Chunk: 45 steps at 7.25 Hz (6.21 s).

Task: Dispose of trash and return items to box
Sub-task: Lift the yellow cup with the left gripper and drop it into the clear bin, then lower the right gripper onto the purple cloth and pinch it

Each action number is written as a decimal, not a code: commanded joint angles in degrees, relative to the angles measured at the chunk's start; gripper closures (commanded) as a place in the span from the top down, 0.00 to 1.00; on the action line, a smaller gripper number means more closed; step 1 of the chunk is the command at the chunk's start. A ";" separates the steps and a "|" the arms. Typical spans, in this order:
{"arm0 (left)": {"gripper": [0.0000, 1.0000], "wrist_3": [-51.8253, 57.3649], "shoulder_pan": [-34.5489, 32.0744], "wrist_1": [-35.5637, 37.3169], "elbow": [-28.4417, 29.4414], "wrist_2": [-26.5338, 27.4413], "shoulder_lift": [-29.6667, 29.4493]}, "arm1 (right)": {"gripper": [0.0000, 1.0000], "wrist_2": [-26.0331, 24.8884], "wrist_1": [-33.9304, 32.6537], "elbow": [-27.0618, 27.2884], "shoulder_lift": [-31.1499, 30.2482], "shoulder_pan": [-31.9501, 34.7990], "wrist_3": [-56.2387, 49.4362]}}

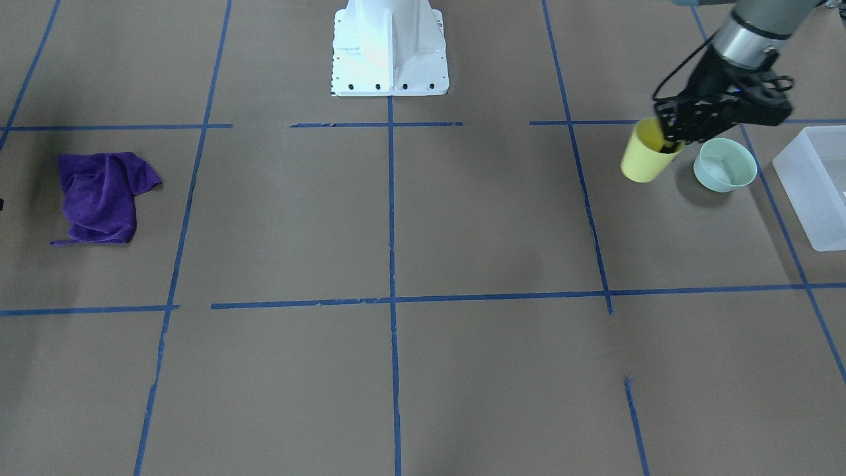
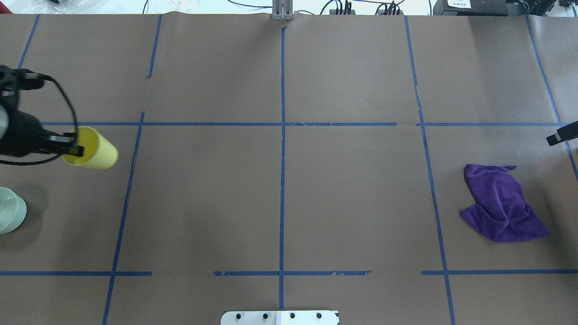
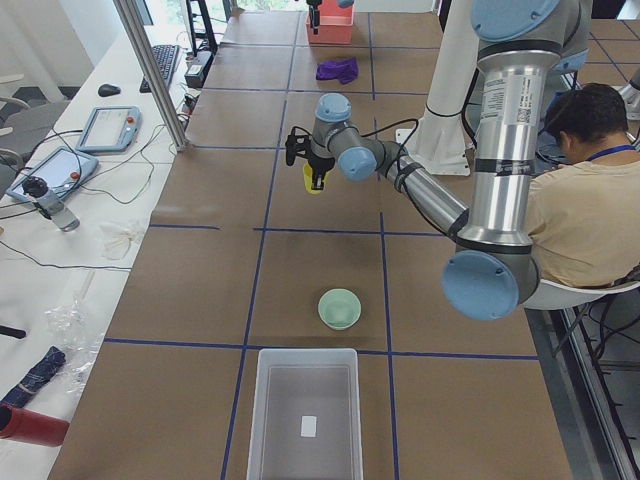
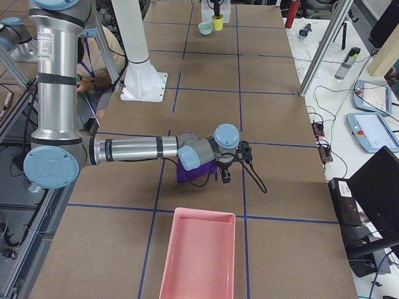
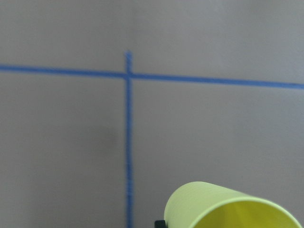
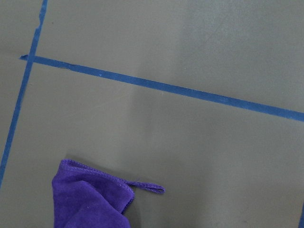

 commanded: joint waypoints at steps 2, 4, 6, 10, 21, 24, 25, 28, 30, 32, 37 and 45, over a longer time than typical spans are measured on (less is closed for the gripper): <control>0.00 49.62 -28.39 -0.61 22.03 -8.27 3.16 | 1.00 -0.09 0.23 -1.05 -0.10 -0.62 -0.05; 0.00 59.16 -32.79 -0.44 30.82 -7.69 -0.29 | 1.00 -0.17 0.23 -1.92 0.07 -0.62 -0.05; 0.00 58.56 -32.71 -5.32 40.35 -7.77 -0.64 | 1.00 -0.09 0.23 -1.84 0.08 -0.70 0.04; 0.00 56.36 -31.83 -9.05 50.16 -15.67 -1.26 | 1.00 -0.17 0.23 -2.01 0.08 -1.23 -0.04; 0.85 55.83 -28.22 -13.62 54.30 -17.97 -1.88 | 1.00 -0.26 0.23 -2.63 0.60 -2.28 -0.05; 1.00 55.75 -28.22 -13.36 51.42 -17.61 -1.70 | 1.00 -0.26 2.75 -1.32 0.78 -5.43 6.06; 1.00 55.75 -28.48 -13.19 46.70 -17.26 -0.57 | 1.00 -0.87 11.56 -1.48 0.43 -9.28 17.85; 1.00 55.57 -30.51 -8.71 40.42 -17.09 -0.90 | 1.00 -4.31 31.20 -1.22 -5.27 -17.48 42.25; 1.00 48.41 -30.51 -8.53 35.35 -17.09 -0.91 | 1.00 -4.31 36.07 -1.13 -6.77 -21.17 54.06; 1.00 45.82 -30.42 -6.96 32.78 -17.00 -1.35 | 1.00 -4.31 36.17 0.44 -7.92 -23.89 58.02; 1.00 40.47 -30.42 2.29 27.32 -17.52 -3.98 | 0.71 -4.92 36.09 0.10 -9.42 -26.54 60.15; 1.00 32.72 -25.25 0.28 24.95 -17.96 -5.39 | 0.00 -3.52 36.09 3.76 -9.59 -19.81 60.16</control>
